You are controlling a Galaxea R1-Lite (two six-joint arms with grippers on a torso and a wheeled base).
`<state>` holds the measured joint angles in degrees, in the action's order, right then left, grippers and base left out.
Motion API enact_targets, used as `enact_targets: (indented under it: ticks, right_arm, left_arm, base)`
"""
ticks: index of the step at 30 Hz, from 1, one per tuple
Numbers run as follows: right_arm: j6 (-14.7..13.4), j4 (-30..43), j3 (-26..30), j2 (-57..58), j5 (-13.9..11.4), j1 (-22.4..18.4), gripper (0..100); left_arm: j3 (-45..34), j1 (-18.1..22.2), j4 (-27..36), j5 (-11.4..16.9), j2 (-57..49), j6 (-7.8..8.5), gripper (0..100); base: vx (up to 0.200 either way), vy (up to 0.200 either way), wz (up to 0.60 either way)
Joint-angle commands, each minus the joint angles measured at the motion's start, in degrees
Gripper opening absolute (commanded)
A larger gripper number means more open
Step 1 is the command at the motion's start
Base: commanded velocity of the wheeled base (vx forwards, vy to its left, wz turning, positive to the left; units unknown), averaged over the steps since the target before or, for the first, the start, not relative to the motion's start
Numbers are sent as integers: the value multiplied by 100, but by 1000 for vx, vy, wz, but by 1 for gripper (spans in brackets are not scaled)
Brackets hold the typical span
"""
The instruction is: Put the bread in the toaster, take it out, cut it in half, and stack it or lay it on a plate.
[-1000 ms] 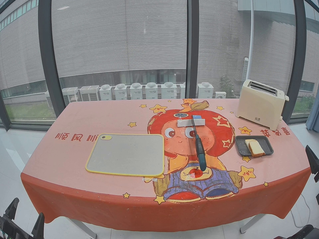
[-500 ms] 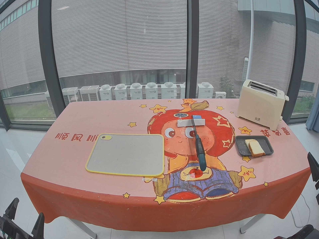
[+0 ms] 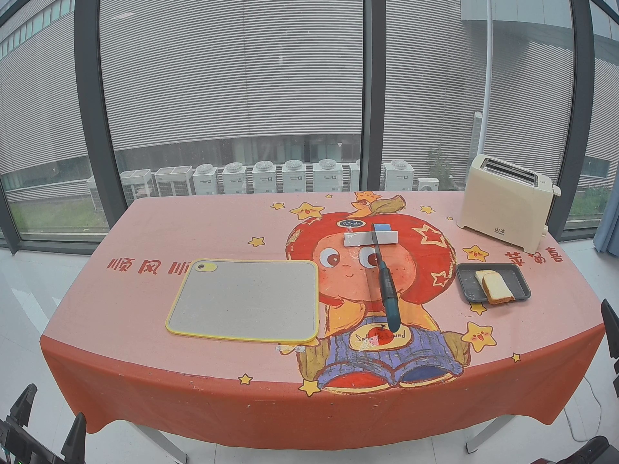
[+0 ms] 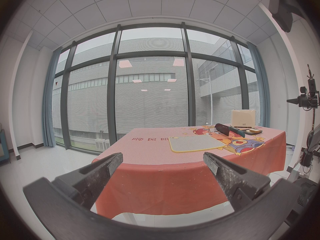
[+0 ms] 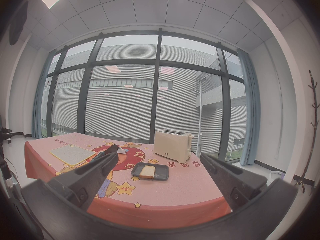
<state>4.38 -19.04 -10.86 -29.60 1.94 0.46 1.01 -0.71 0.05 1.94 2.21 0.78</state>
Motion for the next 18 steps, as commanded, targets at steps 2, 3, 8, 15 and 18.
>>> enact_targets:
  ticks: [2,3,8,15,18]
  right_arm:
    - [11,-3,14,68,8,42,100]
    - [11,-3,23,77,0,50,100]
    - [11,-3,75,191,0,50,100]
    - [11,-3,146,279,0,50,100]
    - [11,-3,242,367,0,50,100]
  left_arm:
    - [-101,9,-5,0,8,1,100]
    - [-101,9,4,0,8,1,100]
    - [-101,9,4,0,8,1,100]
    - [-101,9,-5,0,8,1,100]
    - [-101,9,4,0,8,1,100]
  base:
    - [0,0,0]
    - [0,0,0]
    - [0,0,0]
    - [0,0,0]
    - [0,0,0]
